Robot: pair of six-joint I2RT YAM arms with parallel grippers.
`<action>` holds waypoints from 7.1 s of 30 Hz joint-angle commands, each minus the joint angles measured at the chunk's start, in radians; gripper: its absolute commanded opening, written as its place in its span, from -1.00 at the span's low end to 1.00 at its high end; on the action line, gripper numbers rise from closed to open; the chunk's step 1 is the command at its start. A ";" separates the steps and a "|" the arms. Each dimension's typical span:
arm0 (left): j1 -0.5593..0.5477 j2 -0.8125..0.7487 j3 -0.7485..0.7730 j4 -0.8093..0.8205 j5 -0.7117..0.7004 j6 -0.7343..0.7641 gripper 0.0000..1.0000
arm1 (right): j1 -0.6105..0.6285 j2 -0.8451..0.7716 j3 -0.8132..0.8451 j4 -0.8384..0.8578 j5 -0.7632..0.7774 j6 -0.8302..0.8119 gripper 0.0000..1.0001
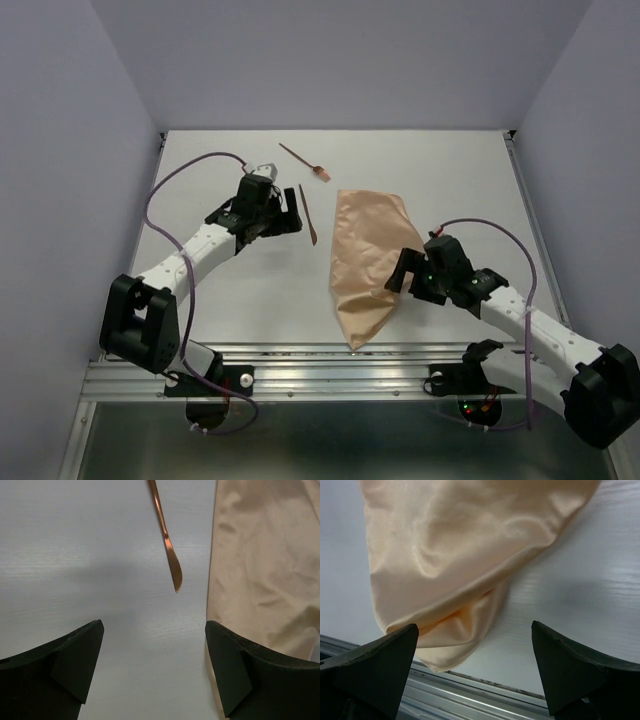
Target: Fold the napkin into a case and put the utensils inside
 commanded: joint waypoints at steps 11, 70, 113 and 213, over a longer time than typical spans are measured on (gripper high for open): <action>-0.134 0.145 0.076 0.069 0.105 -0.149 0.88 | 0.235 0.119 -0.010 0.157 0.062 0.057 0.71; -0.150 0.675 0.781 -0.284 -0.257 0.004 -1.00 | 0.277 0.205 0.007 0.109 0.205 0.177 0.57; -0.013 -0.002 0.069 0.046 0.190 -0.042 -1.00 | -0.071 0.109 0.303 -0.197 0.497 0.017 0.13; 0.016 0.337 0.293 0.048 0.147 -0.134 -1.00 | -0.294 0.698 0.252 0.137 0.242 0.029 -0.64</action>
